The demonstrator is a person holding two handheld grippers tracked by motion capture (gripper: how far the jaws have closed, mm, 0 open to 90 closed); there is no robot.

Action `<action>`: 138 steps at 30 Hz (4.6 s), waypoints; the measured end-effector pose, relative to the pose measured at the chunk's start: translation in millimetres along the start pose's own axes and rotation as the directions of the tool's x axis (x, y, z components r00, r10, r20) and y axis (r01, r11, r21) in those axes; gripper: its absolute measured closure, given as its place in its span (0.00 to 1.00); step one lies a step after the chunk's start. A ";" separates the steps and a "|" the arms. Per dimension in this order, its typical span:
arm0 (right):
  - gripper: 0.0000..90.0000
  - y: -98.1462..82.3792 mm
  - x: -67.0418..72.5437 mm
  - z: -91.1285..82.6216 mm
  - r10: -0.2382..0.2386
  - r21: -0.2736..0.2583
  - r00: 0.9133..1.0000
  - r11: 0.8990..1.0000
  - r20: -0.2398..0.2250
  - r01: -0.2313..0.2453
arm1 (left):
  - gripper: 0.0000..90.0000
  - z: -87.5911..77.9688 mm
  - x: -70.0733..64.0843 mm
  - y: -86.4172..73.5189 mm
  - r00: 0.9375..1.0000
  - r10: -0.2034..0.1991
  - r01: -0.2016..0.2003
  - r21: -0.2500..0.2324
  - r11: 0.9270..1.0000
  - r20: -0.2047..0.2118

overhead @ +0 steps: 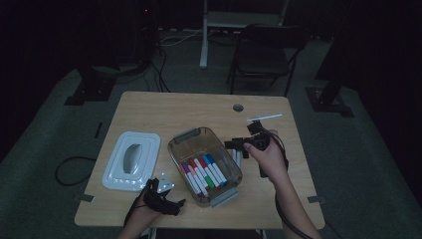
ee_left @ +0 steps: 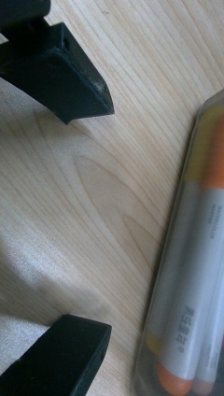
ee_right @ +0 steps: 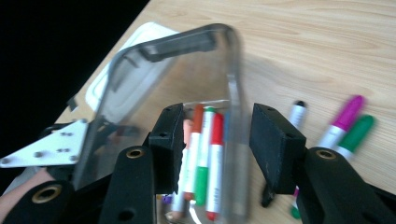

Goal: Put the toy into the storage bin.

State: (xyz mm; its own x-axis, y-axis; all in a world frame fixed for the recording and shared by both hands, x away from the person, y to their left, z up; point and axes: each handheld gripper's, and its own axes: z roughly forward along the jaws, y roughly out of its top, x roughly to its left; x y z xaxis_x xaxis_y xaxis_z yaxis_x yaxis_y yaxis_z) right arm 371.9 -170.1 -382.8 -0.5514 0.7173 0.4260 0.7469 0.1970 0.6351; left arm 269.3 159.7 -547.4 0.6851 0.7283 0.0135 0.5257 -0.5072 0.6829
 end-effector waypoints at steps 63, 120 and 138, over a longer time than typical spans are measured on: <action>0.85 -35.8 -76.4 21.1 0.266 -0.031 0.941 0.964 0.208 -0.266 | 0.01 0.0 -0.1 -0.1 1.000 -0.001 0.001 0.000 1.000 0.001; 0.84 -19.6 78.8 151.5 -0.021 0.388 0.999 0.921 -0.048 0.038 | 0.01 0.0 0.0 -0.1 1.000 0.000 0.000 -0.001 1.000 0.000; 0.66 -13.5 67.6 133.8 -0.078 0.316 0.996 0.945 -0.052 0.090 | 0.01 -0.1 0.0 0.0 1.000 0.000 0.000 0.001 1.000 0.001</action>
State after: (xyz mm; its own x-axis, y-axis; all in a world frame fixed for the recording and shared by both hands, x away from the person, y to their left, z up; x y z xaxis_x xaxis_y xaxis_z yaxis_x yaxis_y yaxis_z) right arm 374.2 -34.9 -448.8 -0.6264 0.6641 0.4082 0.7730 0.4617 0.4351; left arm 269.3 159.8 -547.4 0.6856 0.7278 0.0133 0.5260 -0.5079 0.6822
